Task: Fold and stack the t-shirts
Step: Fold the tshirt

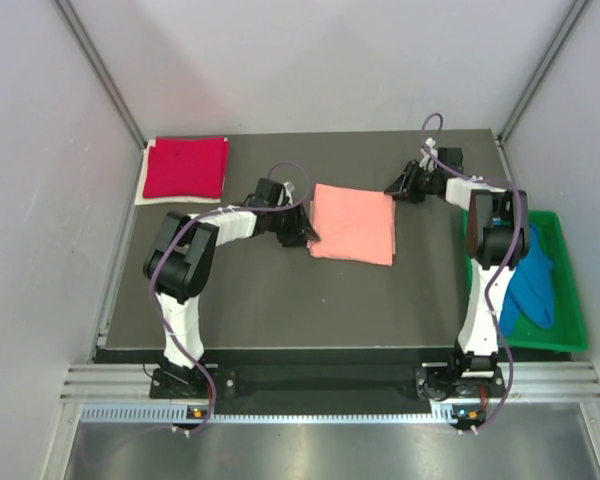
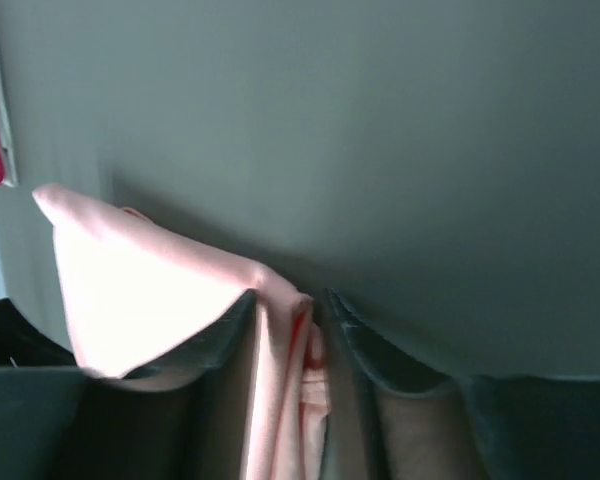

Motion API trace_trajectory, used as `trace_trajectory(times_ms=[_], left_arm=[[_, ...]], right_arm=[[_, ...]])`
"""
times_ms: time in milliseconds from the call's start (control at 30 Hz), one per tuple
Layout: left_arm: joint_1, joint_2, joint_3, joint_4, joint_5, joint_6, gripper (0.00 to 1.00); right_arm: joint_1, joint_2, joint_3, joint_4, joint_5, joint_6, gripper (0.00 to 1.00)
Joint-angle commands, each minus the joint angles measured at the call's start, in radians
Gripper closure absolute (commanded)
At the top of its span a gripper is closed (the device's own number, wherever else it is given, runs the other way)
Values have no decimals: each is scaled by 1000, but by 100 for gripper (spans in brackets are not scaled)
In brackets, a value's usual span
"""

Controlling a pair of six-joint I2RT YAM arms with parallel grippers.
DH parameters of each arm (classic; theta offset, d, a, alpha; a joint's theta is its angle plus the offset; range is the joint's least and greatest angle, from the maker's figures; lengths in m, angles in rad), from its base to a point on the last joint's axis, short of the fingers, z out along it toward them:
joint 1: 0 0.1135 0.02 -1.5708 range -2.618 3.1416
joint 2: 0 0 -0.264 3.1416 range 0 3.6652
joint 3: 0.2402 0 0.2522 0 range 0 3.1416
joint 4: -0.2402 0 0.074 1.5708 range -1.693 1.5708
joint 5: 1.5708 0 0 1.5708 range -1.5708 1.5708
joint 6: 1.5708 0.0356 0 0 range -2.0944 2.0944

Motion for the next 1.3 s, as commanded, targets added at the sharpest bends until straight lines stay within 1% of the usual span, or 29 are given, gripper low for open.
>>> trace_trajectory(times_ms=[0,33,100,133,200,267,300,333,400,467,500,600,700,933,967,1067,1233,1267], left_arm=[[18,-24,82,-95,-11,35,44],[38,-22,103,-111,-17,49,41],[60,-9,160,-118,-36,88,38],[79,1,180,-118,-31,99,37],[98,36,237,-117,-19,138,37],[103,76,278,-109,-31,168,37],[106,94,289,-97,-17,174,37],[106,113,304,-94,1,177,37],[106,160,341,-94,38,173,36],[106,183,338,-45,59,158,37],[106,188,335,-31,64,153,37],[103,205,326,6,95,139,36],[90,211,288,75,92,133,34],[69,281,281,86,13,133,35],[67,289,278,114,9,127,35],[63,312,277,121,-3,113,38],[49,318,271,98,-79,128,41],[46,321,280,67,-98,136,43]], right_arm=[[-17,-64,25,68,-38,-22,59],[-17,-83,11,66,-35,-37,57],[-17,-144,-9,20,-24,-51,52],[-17,-166,-36,14,-22,-60,44],[-16,-233,-72,14,-29,-61,32],[-11,-276,-145,40,-24,-49,29],[-5,-319,-170,46,-24,-46,21],[0,-336,-213,45,-21,-45,16],[9,-397,-276,51,-12,-43,10],[10,-439,-314,55,-7,-42,9],[10,-474,-331,55,-7,-45,6],[10,-532,-403,52,1,-60,4],[10,-568,-448,46,7,-86,3],[10,-595,-486,51,1,-83,1],[10,-599,-486,51,-1,-83,1],[10,-612,-485,39,1,-91,1],[10,-632,-485,31,7,-92,1],[10,-632,-485,31,7,-91,1]])
